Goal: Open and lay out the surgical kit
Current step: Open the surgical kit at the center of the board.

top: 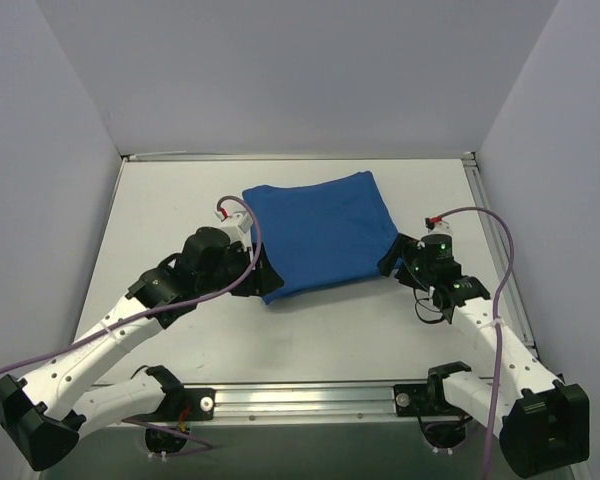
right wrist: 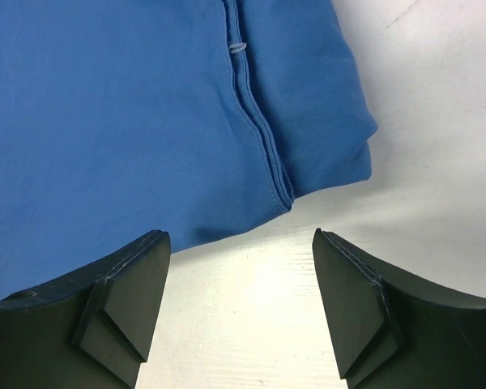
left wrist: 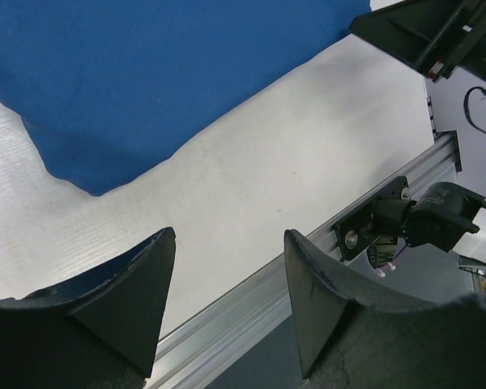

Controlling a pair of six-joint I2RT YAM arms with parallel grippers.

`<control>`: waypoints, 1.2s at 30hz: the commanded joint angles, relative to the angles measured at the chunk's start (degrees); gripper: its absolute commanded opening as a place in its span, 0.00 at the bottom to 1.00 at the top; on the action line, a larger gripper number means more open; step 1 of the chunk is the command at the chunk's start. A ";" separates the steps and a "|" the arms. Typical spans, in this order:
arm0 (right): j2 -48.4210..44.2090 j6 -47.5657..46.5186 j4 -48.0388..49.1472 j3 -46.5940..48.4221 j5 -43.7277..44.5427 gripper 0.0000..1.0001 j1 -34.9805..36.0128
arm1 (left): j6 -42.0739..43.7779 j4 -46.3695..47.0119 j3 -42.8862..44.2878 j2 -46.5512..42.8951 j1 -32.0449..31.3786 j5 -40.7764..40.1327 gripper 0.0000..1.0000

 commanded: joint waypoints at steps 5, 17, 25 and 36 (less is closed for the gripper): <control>-1.00 -2.94 -1.16 6.18 6.11 0.71 0.27 | -0.39 3.84 -2.61 -1.30 -1.24 -0.50 0.64; 11.57 -2.95 6.75 5.83 5.14 0.72 0.19 | -0.21 3.40 -1.64 -0.87 -1.51 0.20 0.64; 9.73 -1.63 8.69 2.76 -1.79 0.70 0.27 | 2.33 3.85 -0.42 0.01 -1.60 2.57 0.65; 8.94 0.75 10.71 3.89 -7.69 0.37 0.36 | 6.38 -3.63 8.81 7.65 -1.77 -5.77 0.65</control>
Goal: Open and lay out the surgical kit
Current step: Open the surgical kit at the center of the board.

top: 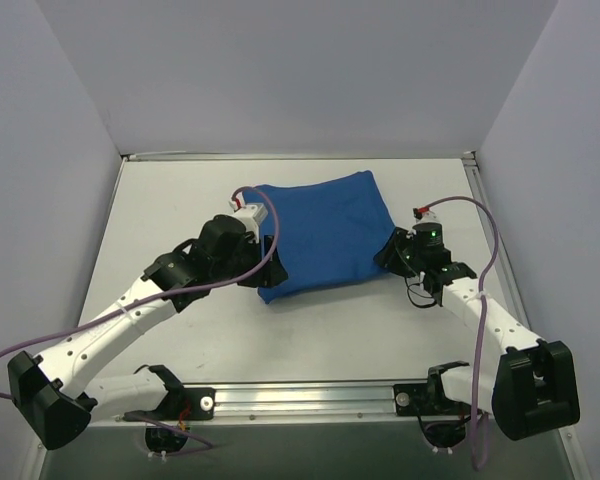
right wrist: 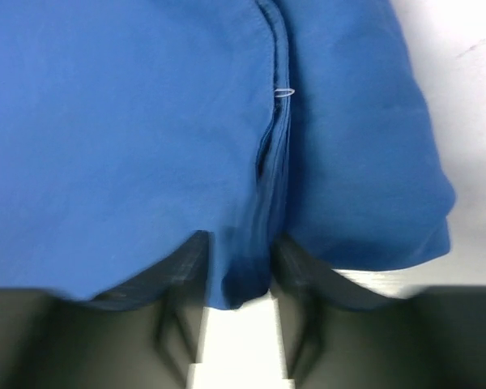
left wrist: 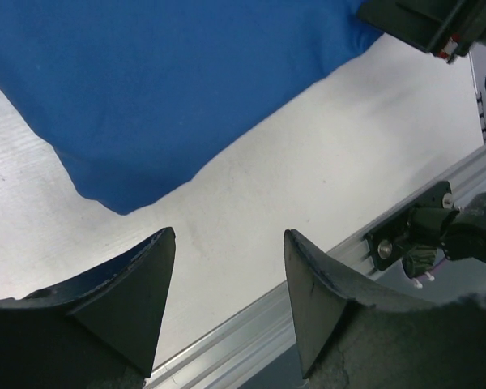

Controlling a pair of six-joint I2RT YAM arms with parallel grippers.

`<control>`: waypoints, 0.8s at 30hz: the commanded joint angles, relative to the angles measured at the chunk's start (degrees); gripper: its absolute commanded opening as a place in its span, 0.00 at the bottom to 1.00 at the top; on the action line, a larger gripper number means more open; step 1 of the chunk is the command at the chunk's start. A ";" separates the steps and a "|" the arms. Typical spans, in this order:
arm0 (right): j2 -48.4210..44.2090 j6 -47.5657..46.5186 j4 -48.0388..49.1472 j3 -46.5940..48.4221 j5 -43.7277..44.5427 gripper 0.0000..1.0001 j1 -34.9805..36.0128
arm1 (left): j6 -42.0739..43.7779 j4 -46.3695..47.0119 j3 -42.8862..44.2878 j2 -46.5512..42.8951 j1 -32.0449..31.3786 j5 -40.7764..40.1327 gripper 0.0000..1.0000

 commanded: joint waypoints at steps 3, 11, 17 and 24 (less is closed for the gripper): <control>-1.86 1.47 1.62 3.72 -5.92 0.23 0.49 | 3.14 2.61 3.66 1.74 -2.32 -10.08 0.67; 1.57 1.55 0.38 9.62 -7.60 0.00 3.21 | 12.29 14.85 3.82 7.08 -3.56 -5.64 0.73; 2.71 6.21 3.55 11.82 -10.59 0.00 4.80 | 18.26 30.99 0.41 9.64 -5.75 -8.33 0.81; 2.54 9.20 3.73 15.51 -9.72 0.00 8.14 | 26.25 36.74 3.12 17.55 -9.44 -14.13 0.85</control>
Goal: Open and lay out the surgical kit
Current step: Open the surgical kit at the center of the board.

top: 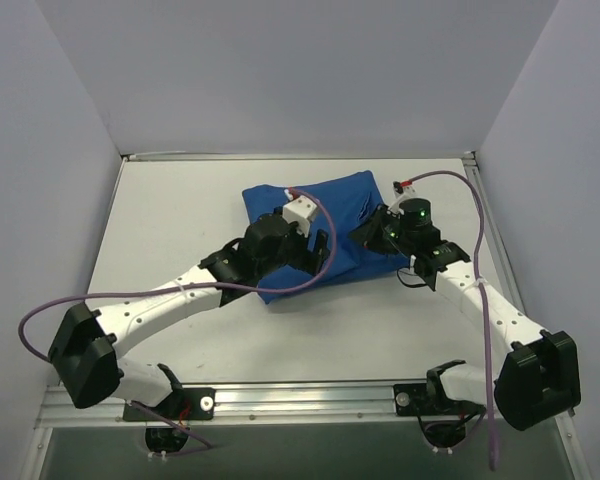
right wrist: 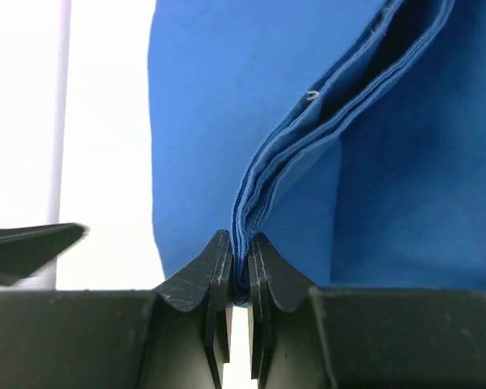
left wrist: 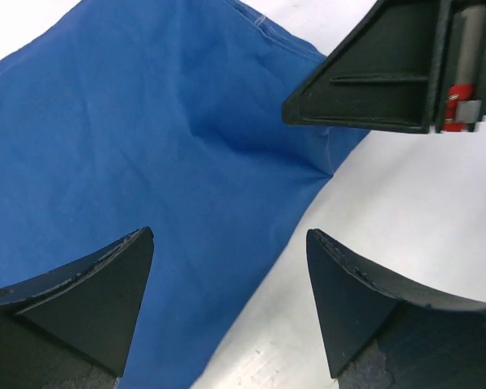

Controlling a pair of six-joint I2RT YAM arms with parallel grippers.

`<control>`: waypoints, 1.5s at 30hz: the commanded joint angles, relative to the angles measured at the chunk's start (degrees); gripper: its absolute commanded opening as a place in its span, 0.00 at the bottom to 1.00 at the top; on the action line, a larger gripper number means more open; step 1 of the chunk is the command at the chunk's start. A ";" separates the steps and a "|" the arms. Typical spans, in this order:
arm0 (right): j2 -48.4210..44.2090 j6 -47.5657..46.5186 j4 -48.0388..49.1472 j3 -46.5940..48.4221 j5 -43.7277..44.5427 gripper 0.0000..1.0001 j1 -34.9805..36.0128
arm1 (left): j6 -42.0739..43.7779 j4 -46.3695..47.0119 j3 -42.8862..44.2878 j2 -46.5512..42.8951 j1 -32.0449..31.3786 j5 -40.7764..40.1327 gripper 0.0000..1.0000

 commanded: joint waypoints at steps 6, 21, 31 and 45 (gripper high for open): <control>-1.90 3.11 0.46 5.64 0.69 0.00 2.07 | 6.04 9.94 4.09 8.84 -4.54 -7.11 0.85; -2.70 5.48 0.99 6.43 0.00 0.00 2.07 | 2.86 21.72 6.29 16.31 -6.13 -8.00 0.88; -4.89 6.98 1.78 6.00 -0.97 0.00 2.07 | -1.61 15.40 10.33 21.15 -3.94 -13.36 0.78; 0.11 -5.32 -7.89 14.78 3.25 0.93 -1.36 | -20.83 -9.71 -3.97 -8.87 20.74 -16.69 0.02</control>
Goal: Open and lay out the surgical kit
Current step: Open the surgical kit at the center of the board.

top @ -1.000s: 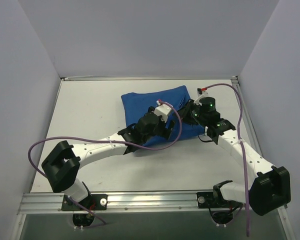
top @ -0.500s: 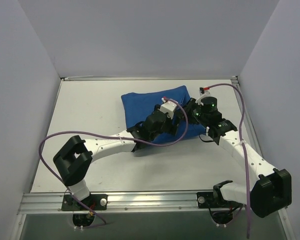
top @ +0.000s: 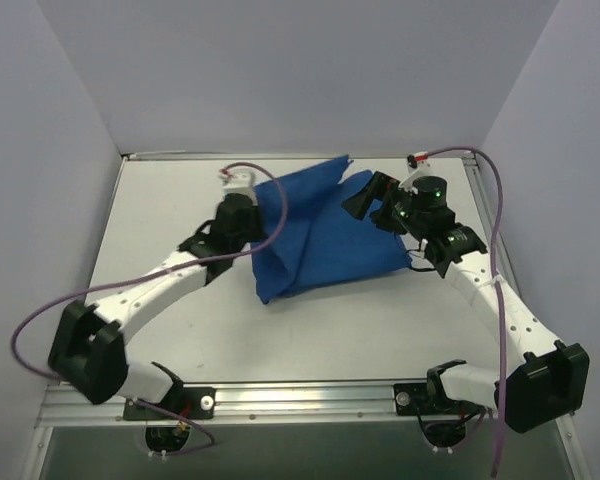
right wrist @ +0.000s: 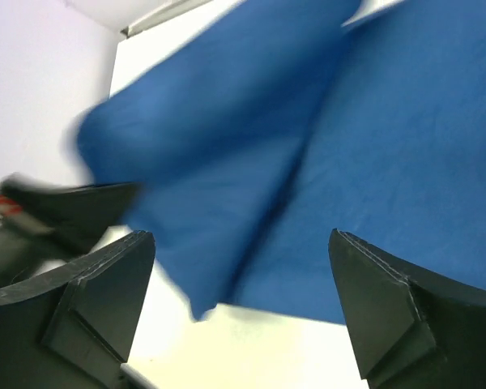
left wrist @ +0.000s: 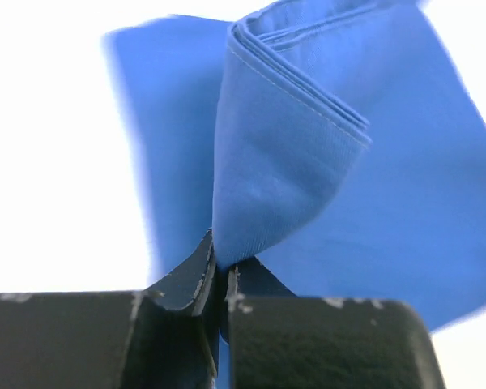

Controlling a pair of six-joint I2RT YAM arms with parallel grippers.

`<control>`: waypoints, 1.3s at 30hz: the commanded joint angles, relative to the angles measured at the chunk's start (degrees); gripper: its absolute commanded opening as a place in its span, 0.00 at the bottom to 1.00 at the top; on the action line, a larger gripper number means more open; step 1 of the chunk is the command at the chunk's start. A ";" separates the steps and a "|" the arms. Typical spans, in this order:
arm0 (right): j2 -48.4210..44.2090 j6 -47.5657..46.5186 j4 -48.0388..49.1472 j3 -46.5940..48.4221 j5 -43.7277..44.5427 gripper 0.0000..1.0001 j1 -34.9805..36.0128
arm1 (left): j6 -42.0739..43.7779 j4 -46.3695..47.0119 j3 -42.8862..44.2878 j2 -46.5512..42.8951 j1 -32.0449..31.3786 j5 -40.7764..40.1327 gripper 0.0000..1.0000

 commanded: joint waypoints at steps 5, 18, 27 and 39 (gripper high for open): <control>5.97 -10.98 -0.02 4.38 -3.26 0.91 3.19 | -16.56 -36.19 -9.72 -44.59 25.21 -12.38 0.08; 22.40 -19.96 0.78 12.73 0.77 0.88 24.72 | -21.75 -44.86 -12.37 -51.66 29.89 -6.87 0.94; 32.50 -27.61 -5.81 19.41 12.17 0.77 33.88 | -22.18 -32.73 -14.29 -41.91 29.98 5.19 0.99; 40.51 -27.08 -11.00 24.77 29.51 0.76 41.79 | -26.32 -23.93 -14.92 -23.20 34.63 13.27 0.91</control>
